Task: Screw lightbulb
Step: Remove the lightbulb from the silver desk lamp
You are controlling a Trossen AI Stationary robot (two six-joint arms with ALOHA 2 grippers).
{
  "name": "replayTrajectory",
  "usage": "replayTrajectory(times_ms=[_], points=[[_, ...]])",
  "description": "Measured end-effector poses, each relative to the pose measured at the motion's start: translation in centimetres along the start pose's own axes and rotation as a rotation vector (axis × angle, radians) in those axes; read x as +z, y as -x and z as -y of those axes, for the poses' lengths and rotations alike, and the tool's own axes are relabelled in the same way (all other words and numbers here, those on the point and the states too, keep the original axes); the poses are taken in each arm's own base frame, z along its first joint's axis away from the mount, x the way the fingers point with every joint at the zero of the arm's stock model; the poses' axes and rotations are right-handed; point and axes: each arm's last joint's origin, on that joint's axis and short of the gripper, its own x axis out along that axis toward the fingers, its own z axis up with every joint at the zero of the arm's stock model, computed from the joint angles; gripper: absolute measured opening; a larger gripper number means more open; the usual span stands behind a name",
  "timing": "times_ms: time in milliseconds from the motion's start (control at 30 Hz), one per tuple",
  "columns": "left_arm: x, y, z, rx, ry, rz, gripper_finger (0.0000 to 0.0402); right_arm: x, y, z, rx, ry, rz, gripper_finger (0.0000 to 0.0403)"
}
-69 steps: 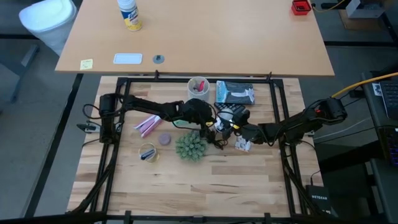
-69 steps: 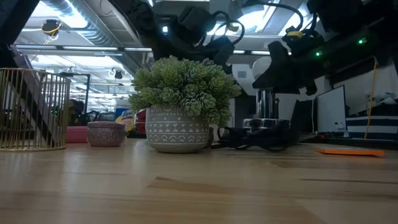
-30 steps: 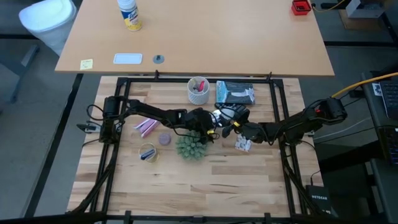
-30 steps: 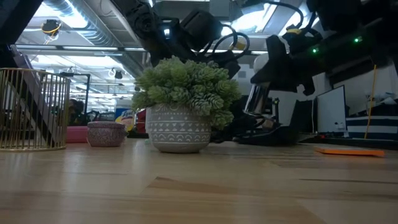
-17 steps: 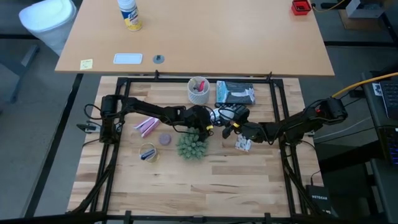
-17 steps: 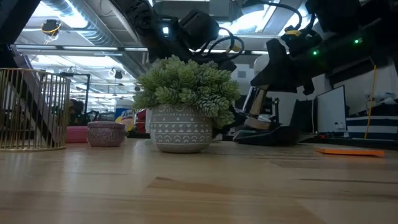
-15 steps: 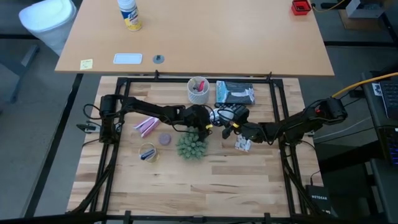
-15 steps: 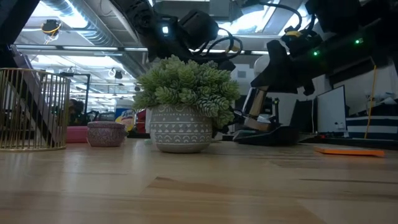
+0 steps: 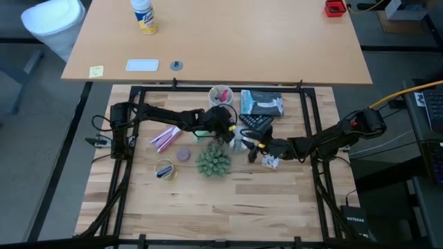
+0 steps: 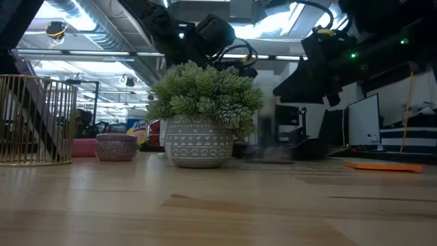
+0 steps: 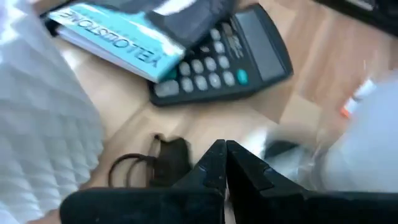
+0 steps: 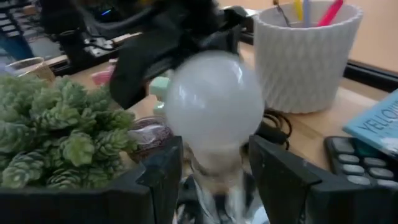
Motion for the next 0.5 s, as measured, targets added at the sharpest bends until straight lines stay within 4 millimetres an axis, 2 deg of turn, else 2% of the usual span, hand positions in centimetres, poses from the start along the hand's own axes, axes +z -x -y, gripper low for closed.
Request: replayTrajectory(times_ms=[100, 500], points=[[0.08, -0.19, -0.47, 0.001, 0.022, 0.0, 0.0001, -0.04, -0.02, -0.01, 0.014, 0.006, -0.009, 0.0185], [-0.21, -0.1, 0.13, -0.022, -0.038, -0.014, 0.0001, -0.31, -0.04, 0.19, -0.004, 0.03, -0.032, 0.0185]])
